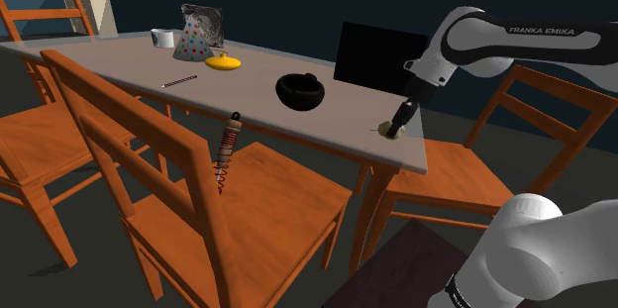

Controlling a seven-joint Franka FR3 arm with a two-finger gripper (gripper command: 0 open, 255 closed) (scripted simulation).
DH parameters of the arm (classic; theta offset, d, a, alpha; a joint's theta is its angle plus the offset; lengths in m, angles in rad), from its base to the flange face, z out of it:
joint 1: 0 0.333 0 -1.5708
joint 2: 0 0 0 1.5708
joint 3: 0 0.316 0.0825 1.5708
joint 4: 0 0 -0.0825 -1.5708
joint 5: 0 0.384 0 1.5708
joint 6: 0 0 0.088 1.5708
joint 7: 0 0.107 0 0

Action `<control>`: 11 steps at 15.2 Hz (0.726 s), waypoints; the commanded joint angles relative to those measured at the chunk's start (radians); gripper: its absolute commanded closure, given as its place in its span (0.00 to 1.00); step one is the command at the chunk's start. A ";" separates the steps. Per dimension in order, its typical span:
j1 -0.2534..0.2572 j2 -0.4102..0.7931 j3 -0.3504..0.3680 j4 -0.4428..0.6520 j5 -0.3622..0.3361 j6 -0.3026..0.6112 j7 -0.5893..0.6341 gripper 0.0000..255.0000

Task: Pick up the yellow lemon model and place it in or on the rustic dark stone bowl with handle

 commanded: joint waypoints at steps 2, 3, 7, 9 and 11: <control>0.003 0.003 0.003 0.039 0.002 -0.035 0.007 1.00; 0.004 0.004 0.005 0.052 0.003 -0.047 0.010 1.00; 0.008 0.010 0.010 0.109 0.006 -0.097 0.021 1.00; 0.010 0.014 0.012 0.139 0.008 -0.121 0.026 1.00; 0.013 0.020 0.014 0.169 0.010 -0.146 0.031 1.00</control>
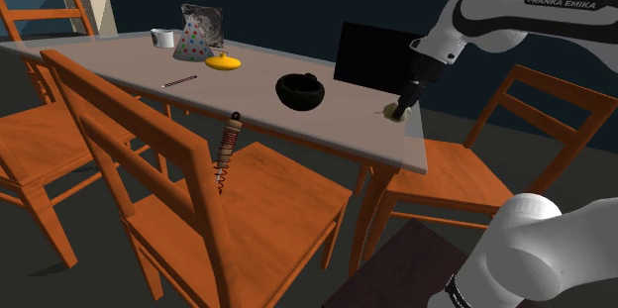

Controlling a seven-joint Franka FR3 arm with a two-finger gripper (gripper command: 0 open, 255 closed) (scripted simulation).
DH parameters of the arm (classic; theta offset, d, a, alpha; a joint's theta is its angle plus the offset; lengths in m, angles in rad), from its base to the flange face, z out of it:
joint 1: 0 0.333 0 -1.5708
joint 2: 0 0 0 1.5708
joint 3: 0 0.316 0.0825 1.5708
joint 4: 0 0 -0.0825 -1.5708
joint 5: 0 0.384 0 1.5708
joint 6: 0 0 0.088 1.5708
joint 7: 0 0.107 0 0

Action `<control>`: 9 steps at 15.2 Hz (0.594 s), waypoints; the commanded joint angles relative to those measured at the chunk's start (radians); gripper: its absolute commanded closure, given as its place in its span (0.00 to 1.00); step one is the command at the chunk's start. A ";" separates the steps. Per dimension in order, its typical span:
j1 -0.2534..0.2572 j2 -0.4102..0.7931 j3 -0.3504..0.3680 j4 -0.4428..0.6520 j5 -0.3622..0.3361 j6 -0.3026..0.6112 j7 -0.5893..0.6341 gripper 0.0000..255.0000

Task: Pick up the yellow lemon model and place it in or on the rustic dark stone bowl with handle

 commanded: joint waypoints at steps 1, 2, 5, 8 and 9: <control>0.002 0.003 0.003 0.030 0.002 -0.027 0.006 1.00; 0.003 0.006 0.004 0.046 0.003 -0.039 0.009 1.00; 0.008 0.016 0.006 0.093 0.006 -0.075 0.016 1.00; 0.012 0.028 0.008 0.142 0.009 -0.111 0.023 1.00; 0.013 0.033 0.008 0.159 0.011 -0.123 0.025 1.00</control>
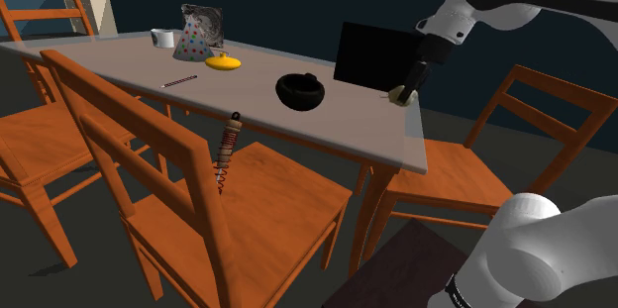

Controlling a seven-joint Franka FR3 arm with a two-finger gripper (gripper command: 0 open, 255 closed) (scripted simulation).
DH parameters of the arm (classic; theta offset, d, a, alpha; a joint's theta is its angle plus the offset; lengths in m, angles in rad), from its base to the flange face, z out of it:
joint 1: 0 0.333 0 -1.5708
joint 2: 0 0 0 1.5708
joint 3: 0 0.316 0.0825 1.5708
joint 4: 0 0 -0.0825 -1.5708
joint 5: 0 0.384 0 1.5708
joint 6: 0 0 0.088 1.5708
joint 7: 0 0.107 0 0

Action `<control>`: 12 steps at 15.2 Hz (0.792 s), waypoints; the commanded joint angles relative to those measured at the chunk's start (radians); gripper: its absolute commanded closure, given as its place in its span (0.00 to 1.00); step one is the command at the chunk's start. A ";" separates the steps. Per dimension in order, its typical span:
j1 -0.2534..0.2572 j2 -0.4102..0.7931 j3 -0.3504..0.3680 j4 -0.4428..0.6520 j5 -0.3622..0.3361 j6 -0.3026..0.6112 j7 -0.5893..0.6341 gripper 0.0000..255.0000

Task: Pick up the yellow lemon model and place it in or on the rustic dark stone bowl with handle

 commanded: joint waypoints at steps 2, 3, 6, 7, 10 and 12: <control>0.005 0.014 0.002 0.052 0.004 -0.037 0.008 1.00; 0.006 0.019 0.002 0.069 0.005 -0.049 0.010 1.00; 0.011 0.035 0.002 0.122 0.009 -0.086 0.016 1.00; 0.013 0.041 0.002 0.140 0.010 -0.098 0.019 1.00; 0.017 0.055 0.002 0.183 0.014 -0.126 0.024 1.00; 0.033 0.123 0.003 0.228 0.030 -0.102 0.030 1.00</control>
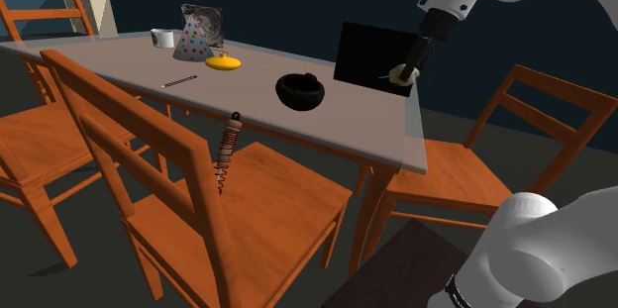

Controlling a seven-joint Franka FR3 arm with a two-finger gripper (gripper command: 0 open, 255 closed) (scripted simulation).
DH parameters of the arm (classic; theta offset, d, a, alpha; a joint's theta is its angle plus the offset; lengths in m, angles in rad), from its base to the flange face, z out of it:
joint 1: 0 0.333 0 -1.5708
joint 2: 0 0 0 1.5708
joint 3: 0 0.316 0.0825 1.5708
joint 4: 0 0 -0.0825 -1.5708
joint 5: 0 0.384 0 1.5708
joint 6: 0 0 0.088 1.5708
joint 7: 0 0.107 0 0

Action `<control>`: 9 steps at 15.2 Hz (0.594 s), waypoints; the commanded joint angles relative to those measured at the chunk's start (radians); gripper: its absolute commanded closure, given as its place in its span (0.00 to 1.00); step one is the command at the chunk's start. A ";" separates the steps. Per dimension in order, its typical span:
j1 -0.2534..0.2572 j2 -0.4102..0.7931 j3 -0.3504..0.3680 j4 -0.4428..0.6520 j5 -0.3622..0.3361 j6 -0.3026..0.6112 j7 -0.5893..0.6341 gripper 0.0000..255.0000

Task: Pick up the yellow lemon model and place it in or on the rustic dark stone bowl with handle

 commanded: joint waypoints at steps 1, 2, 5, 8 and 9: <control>0.016 0.070 0.001 0.055 0.017 0.015 0.008 1.00; 0.024 0.105 0.001 0.081 0.025 0.024 0.010 1.00; 0.045 0.213 -0.002 0.168 0.052 0.045 0.016 1.00; 0.063 0.326 -0.008 0.269 0.081 0.054 0.020 1.00; 0.067 0.365 -0.010 0.307 0.092 0.055 0.021 1.00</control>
